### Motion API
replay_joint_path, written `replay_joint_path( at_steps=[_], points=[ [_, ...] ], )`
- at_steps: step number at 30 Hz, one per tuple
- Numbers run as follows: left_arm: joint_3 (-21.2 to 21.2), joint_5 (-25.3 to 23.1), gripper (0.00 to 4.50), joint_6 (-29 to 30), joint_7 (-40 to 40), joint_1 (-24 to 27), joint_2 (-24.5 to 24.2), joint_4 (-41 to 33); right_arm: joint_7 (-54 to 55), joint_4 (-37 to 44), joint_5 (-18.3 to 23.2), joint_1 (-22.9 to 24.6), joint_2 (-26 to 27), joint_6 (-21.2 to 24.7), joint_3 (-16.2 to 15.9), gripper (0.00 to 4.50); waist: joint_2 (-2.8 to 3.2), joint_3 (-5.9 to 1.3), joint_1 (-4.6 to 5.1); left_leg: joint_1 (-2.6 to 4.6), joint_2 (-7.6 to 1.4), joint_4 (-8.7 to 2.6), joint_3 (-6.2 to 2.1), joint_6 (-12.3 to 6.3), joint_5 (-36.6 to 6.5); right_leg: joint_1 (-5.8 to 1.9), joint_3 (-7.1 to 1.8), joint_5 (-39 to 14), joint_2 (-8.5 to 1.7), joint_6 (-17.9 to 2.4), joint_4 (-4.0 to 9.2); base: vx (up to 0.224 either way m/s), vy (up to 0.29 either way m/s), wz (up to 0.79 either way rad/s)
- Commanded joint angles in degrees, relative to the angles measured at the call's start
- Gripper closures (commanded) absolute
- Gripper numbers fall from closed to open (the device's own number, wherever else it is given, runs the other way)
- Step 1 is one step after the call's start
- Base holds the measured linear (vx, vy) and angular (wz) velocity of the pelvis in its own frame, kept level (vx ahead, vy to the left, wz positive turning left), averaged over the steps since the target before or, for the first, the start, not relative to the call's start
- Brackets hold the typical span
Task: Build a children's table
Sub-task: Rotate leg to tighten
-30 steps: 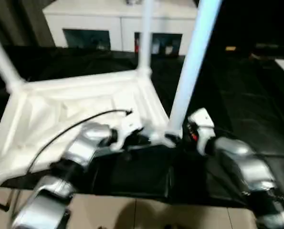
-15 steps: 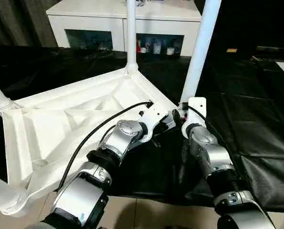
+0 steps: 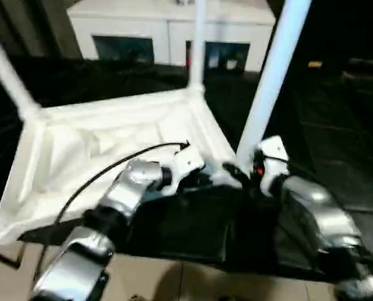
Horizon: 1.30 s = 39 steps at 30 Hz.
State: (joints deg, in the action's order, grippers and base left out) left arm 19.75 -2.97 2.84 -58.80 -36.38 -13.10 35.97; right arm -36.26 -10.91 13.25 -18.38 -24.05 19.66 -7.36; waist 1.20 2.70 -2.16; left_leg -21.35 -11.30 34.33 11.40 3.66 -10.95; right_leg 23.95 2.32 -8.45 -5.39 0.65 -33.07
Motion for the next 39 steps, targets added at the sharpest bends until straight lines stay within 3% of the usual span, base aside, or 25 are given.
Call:
replay_joint_path(
  at_steps=[1, 3, 7, 9, 12, 16, 19, 25, 30, 34, 39],
  points=[
    [0.77, 3.13, 4.5, 0.3, -7.26, 1.56, -2.59, -3.68, -12.31, 5.02, 2.07, 2.86, -6.93, 0.14, -1.02, 0.81, -0.66, -3.77, 0.07, 0.97, -1.85, -4.2, -0.49, -5.13, -12.63, -3.29, -1.48, -11.06, -1.81, -14.37, 2.9, 0.0, 0.0, 0.0],
    [0.86, 3.61, 4.5, 0.66, -9.21, 1.95, -3.48, -5.21, -17.09, 6.28, 2.31, 3.87, -9.84, 0.69, -2.66, 0.81, -0.81, -3.59, 0.32, 0.52, -1.67, -4.2, -0.48, -5.36, -13.52, -3.36, -1.51, -12.13, -1.99, -14.58, 2.95, 0.0, 0.0, 0.0],
    [0.53, 3.76, 4.5, 1.06, -9.7, 1.63, -3.56, -5.41, -14.91, 3.05, -0.51, 1.83, -8.8, -0.86, -3.57, 0.81, -1.03, -3.44, 0.68, 0.76, -1.43, -4.17, -0.52, -3.59, -15.71, -2.78, -1.39, -20.63, -2.06, -12.32, 3.9, 0.0, 0.0, 0.0],
    [0.38, 3.7, 4.5, 0.9, -9.7, 1.32, -3.38, -5.1, -13.04, 0.88, -1.47, 0.33, -7.22, -1.55, -3.07, 0.81, -0.99, -3.53, 0.82, 0.8, -1.38, -4.18, -0.58, -2.88, -15.8, -2.6, -1.33, -22.06, -2.0, -11.9, 3.99, 0.0, 0.0, 0.0],
    [0.3, 3.87, 4.5, 1.32, -9.92, 1.38, -3.51, -5.69, -12.95, 0.81, -0.43, -0.18, -6.99, -1.02, -2.69, 0.81, -0.88, -3.61, 0.6, 1.03, -1.54, -4.25, -0.58, -2.67, -15.3, -2.49, -1.43, -19.71, -1.81, -12.08, 3.83, 0.0, 0.0, 0.0],
    [0.53, 4.46, 4.5, 1.79, -10.31, 1.53, -4.05, -6.41, -14.56, 1.36, 0.17, 0.18, -7.36, -0.74, -2.78, 0.81, -0.91, -3.82, 0.58, 0.65, -1.45, -4.08, -0.54, -3.53, -13.05, -2.92, -1.43, -15.49, -1.87, -12.94, 3.3, 0.0, 0.0, 0.0],
    [0.46, 4.26, 4.5, 1.71, -10.31, 1.47, -4.09, -6.18, -14.82, 0.69, -0.13, 0.36, -6.52, -0.67, -2.25, 1.05, -0.87, -3.95, 0.53, 0.57, -1.45, -3.95, -0.51, -4.24, -11.31, -3.05, -1.42, -12.83, -1.85, -13.77, 2.98, 0.0, 0.0, 0.0],
    [0.34, 4.19, 4.5, 1.74, -10.31, 1.37, -4.12, -5.97, -15.65, 0.49, 0.54, 0.71, -6.22, -0.57, -2.0, 1.63, -0.86, -3.84, 0.53, 0.65, -1.46, -3.95, -0.45, -4.41, -11.92, -3.05, -1.37, -13.66, -1.85, -14.14, 3.1, 0.0, 0.0, 0.0],
    [0.42, 4.06, 4.5, 1.68, -10.42, 1.47, -4.19, -5.83, -16.16, 0.7, 0.99, 1.11, -5.96, -0.63, -1.77, 1.75, -0.87, -3.87, 0.53, 0.65, -1.45, -3.95, -0.48, -3.99, -12.17, -3.07, -1.4, -14.27, -1.84, -13.76, 3.13, 0.0, 0.0, 0.0],
    [0.14, 2.36, 4.5, 1.52, -6.6, 1.14, -3.67, -3.64, -6.09, -3.83, -1.04, 0.5, -1.32, -1.57, 1.05, 1.78, -0.8, -3.85, 0.71, 0.6, -1.42, -3.95, -0.44, -3.8, -11.99, -2.82, -1.4, -13.99, -1.84, -13.86, 3.1, 0.0, 0.0, 0.0],
    [-0.9, -0.26, 4.5, 2.09, 3.32, -1.43, -0.09, 2.44, 11.16, -9.88, -2.6, -1.75, 6.34, 0.42, 5.73, 1.78, -0.85, -3.77, 1.76, 0.77, -1.11, -4.1, -0.54, -1.57, -13.98, -2.65, -1.26, -18.32, -1.63, -12.49, 3.63, 0.0, 0.0, 0.0]
  ],
)
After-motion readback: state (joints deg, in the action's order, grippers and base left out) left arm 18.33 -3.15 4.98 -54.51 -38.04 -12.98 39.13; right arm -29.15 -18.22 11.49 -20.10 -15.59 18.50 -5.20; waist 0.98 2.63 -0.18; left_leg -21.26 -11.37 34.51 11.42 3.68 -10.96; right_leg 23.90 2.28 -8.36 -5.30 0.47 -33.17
